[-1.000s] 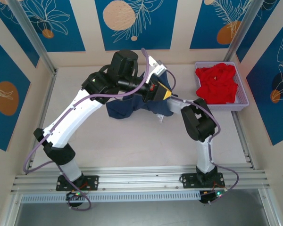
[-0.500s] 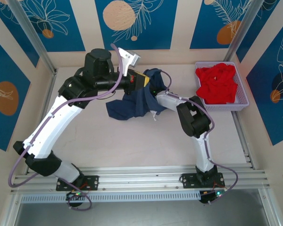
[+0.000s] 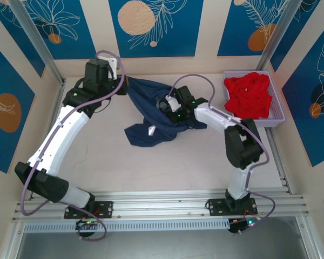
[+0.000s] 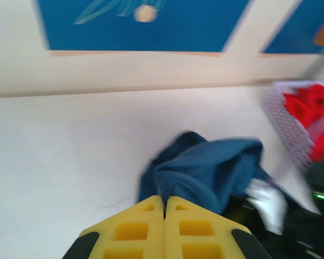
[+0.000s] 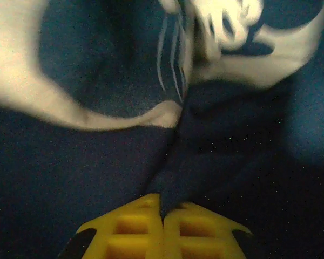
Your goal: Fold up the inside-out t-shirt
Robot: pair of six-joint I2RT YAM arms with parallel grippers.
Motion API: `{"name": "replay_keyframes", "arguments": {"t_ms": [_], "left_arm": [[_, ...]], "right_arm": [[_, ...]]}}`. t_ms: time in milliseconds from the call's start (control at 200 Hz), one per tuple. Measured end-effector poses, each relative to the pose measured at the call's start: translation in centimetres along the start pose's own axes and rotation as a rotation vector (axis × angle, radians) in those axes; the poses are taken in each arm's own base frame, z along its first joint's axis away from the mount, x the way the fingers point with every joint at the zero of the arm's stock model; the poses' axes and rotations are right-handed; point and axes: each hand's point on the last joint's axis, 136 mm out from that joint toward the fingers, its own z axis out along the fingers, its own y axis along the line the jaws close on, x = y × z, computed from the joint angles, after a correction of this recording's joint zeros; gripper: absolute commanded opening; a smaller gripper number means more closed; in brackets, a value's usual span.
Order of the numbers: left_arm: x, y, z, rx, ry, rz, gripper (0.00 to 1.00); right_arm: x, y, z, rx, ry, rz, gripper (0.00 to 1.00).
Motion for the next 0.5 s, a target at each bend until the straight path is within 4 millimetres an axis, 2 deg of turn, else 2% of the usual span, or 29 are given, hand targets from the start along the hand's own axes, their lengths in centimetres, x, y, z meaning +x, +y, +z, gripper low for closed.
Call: {"name": "replay_keyframes", "arguments": {"t_ms": [80, 155, 255, 365, 420, 500], "left_arm": [[0.2, 2.2, 0.6, -0.06, -0.006, -0.018, 0.0], [1.3, 2.6, 1.6, -0.059, 0.013, -0.025, 0.0], [4.1, 1.4, 3.8, 0.016, 0.072, -0.041, 0.0], [8.5, -0.5, 6.5, 0.126, 0.171, -0.052, 0.0], [10.6, -1.3, 7.2, 0.168, 0.214, -0.058, 0.0], [12.9, -1.5, 7.7, 0.18, 0.258, -0.069, 0.0]], "right_arm": [[-1.3, 1.1, -2.3, -0.052, -0.069, -0.002, 0.0], [-3.0, 2.5, -3.9, -0.113, -0.146, -0.008, 0.0], [-4.9, 3.9, -5.2, -0.188, -0.225, -0.007, 0.0], [-6.8, 5.0, -6.1, -0.237, -0.286, 0.001, 0.0], [-8.1, 5.3, -7.0, -0.251, -0.325, 0.002, 0.0], [-10.4, 5.8, -8.5, -0.277, -0.402, 0.003, 0.0]]}}
